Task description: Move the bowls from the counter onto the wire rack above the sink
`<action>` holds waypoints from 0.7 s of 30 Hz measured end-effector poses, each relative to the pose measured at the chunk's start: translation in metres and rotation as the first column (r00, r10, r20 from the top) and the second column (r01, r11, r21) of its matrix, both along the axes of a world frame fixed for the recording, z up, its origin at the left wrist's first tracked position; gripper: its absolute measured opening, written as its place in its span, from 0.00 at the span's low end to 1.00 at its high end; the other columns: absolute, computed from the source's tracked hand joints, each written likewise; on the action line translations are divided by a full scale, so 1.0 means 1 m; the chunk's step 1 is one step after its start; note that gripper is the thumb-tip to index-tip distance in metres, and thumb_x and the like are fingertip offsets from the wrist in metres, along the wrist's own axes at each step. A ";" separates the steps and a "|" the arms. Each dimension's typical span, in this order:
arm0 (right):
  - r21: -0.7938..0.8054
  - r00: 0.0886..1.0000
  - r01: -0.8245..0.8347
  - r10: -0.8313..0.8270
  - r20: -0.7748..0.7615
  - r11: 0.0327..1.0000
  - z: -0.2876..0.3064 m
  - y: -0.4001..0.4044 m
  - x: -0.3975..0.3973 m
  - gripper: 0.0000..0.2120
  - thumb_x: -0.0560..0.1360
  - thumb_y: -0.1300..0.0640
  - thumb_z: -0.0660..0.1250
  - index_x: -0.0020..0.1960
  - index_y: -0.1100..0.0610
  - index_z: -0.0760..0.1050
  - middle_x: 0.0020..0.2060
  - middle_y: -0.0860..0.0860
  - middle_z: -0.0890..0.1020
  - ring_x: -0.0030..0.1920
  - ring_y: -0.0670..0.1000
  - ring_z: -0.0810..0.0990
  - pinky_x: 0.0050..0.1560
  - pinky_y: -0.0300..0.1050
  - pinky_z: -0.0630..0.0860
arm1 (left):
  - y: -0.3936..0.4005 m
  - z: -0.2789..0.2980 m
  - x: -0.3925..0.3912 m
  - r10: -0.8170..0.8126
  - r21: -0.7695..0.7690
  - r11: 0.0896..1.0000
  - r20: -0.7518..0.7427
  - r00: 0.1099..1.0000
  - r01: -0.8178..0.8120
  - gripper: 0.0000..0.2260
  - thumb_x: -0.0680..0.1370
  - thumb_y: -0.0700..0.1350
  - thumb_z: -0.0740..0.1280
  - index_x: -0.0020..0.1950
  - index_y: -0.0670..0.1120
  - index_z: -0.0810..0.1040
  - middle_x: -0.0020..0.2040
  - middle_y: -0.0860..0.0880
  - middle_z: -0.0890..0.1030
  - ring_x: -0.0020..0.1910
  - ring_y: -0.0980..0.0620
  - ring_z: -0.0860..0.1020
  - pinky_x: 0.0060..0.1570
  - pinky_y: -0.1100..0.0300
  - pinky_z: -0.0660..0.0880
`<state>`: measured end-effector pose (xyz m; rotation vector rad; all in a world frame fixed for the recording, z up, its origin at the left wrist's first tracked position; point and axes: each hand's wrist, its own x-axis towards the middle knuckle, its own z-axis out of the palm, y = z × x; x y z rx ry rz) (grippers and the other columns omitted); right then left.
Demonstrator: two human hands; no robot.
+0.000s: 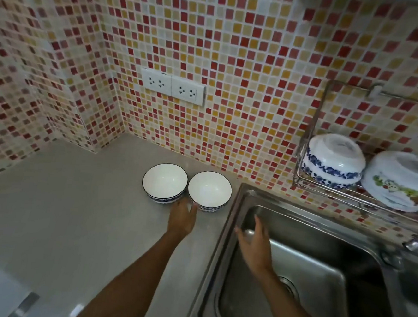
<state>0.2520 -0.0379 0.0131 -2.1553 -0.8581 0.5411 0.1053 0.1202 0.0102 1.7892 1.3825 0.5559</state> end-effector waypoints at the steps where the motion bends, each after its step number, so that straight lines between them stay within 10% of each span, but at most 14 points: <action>1: -0.014 0.999 0.006 -0.007 -0.032 1.000 0.002 0.019 -0.005 0.35 0.75 0.47 0.68 0.76 0.58 0.58 0.74 0.58 0.64 0.72 0.59 0.65 0.70 0.51 0.63 | 0.010 -0.002 0.001 0.009 -0.032 0.999 0.015 1.000 -0.008 0.15 0.78 0.45 0.64 0.61 0.37 0.76 0.62 0.38 0.78 0.64 0.39 0.73 0.63 0.52 0.68; 14: -0.133 0.900 0.248 -0.279 -0.334 0.960 -0.024 0.153 -0.006 0.30 0.73 0.58 0.69 0.72 0.60 0.62 0.69 0.59 0.71 0.66 0.63 0.72 0.64 0.55 0.72 | 0.064 -0.010 0.031 -0.042 -0.310 0.950 -0.011 0.999 0.036 0.24 0.78 0.41 0.64 0.70 0.34 0.60 0.70 0.36 0.69 0.68 0.38 0.69 0.64 0.52 0.66; 21: -0.010 0.702 0.453 -0.364 -0.612 0.891 -0.023 0.131 -0.023 0.26 0.75 0.70 0.58 0.71 0.56 0.64 0.68 0.57 0.70 0.64 0.65 0.71 0.37 0.53 0.80 | 0.053 -0.014 0.019 -0.010 -0.457 0.887 0.125 0.992 0.067 0.25 0.76 0.46 0.67 0.69 0.40 0.63 0.67 0.40 0.73 0.64 0.39 0.74 0.62 0.43 0.73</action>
